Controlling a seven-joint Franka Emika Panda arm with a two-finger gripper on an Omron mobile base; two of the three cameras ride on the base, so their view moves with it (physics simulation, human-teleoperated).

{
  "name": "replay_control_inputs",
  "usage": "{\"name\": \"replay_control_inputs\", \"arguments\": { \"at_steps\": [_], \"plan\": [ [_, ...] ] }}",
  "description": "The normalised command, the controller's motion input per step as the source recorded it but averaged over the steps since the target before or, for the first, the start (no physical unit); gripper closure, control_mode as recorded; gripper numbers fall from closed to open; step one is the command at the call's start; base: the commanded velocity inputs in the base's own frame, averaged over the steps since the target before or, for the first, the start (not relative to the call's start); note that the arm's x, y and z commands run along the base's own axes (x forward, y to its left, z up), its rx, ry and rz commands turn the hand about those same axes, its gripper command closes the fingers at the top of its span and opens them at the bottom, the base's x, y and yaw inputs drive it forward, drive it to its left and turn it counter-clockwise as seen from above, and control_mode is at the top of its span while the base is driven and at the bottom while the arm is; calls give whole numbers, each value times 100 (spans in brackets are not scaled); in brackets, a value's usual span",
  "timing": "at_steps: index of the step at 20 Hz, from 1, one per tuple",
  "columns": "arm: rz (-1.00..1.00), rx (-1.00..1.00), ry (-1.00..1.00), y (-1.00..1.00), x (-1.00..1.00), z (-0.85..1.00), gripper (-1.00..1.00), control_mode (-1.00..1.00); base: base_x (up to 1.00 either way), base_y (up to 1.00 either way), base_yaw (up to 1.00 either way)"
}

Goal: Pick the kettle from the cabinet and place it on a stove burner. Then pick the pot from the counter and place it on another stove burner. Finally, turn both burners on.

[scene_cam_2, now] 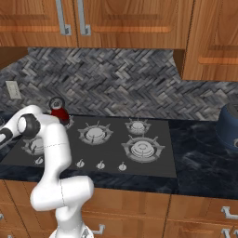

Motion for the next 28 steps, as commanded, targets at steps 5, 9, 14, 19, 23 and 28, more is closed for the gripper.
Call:
{"name": "replay_control_inputs", "arguments": {
  "at_steps": [5,9,14,19,23,28],
  "plan": [
    [0,0,0,1,0,-14,100,-100,0,0,0],
    [0,0,1,1,0,-10,100,-100,0,0,0],
    [0,1,1,0,-2,-1,100,-100,0,0,0],
    [-1,2,1,-12,-8,1,100,-100,0,0,0],
    [-2,4,0,-26,-9,9,100,-100,0,0,0],
    [-1,4,0,-29,-8,22,100,-100,0,0,0]
  ]
}}
